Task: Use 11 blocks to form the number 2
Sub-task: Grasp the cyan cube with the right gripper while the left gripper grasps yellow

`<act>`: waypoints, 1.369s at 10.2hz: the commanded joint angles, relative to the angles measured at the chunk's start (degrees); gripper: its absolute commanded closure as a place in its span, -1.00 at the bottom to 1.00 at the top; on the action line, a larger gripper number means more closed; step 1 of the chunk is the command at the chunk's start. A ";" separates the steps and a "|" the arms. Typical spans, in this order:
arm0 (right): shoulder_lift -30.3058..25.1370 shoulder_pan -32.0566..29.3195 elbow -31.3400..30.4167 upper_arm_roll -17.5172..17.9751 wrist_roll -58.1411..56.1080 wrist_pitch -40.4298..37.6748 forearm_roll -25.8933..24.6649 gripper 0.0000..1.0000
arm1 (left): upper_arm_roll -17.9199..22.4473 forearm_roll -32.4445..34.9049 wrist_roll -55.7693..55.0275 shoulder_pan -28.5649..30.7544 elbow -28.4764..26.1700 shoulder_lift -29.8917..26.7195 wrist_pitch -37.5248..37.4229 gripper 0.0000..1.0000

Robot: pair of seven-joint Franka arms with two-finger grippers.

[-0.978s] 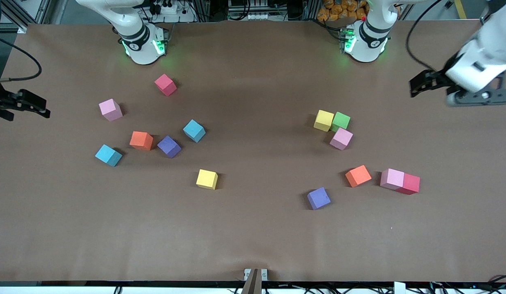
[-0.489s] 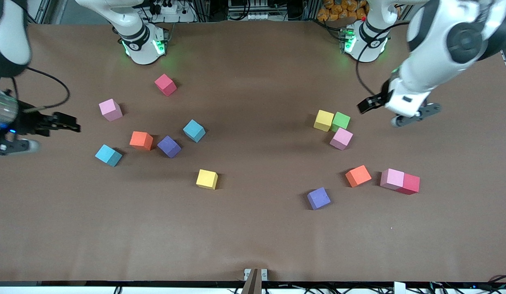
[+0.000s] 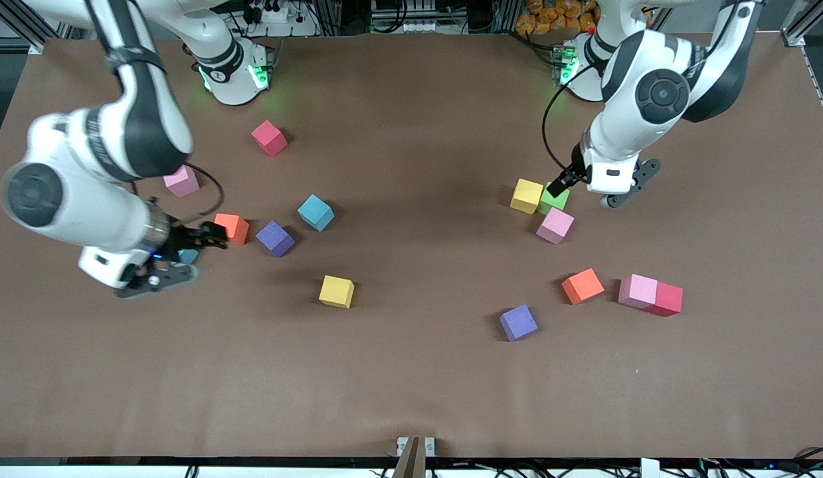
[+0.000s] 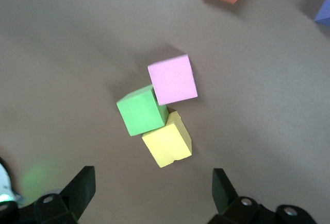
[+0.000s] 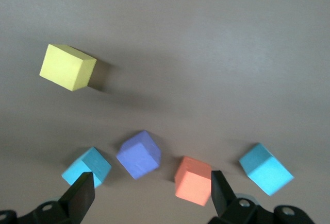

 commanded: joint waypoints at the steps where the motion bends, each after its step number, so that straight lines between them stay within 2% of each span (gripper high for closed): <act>1: 5.54 2.39 6.37 -0.38 3.92 -0.26 0.86 -1.00 | -4.44 -1.25 -12.12 0.27 -5.38 1.47 9.02 -1.00; 3: 6.98 4.33 6.57 -0.47 8.50 1.66 1.13 -1.00 | -4.54 -1.25 -16.90 0.27 -6.35 4.38 12.10 -1.00; 6: 5.32 5.48 4.38 -0.47 17.01 -0.43 0.86 -1.00 | -4.54 -1.34 -18.41 0.19 -8.46 7.54 16.59 -1.00; 9: 0.05 6.36 -6.75 -0.47 18.35 2.71 0.95 -1.00 | -4.54 -1.34 -21.91 0.36 -8.90 10.89 19.67 -1.00; 11: -2.77 6.62 -11.78 -0.47 26.66 3.60 0.95 -1.00 | -4.54 -1.34 -22.10 0.45 -9.51 12.21 21.69 -1.00; 14: -7.34 7.68 -21.43 -0.38 30.30 10.60 1.04 -1.00 | -4.54 -1.25 -22.80 0.27 -9.96 15.19 24.68 -1.00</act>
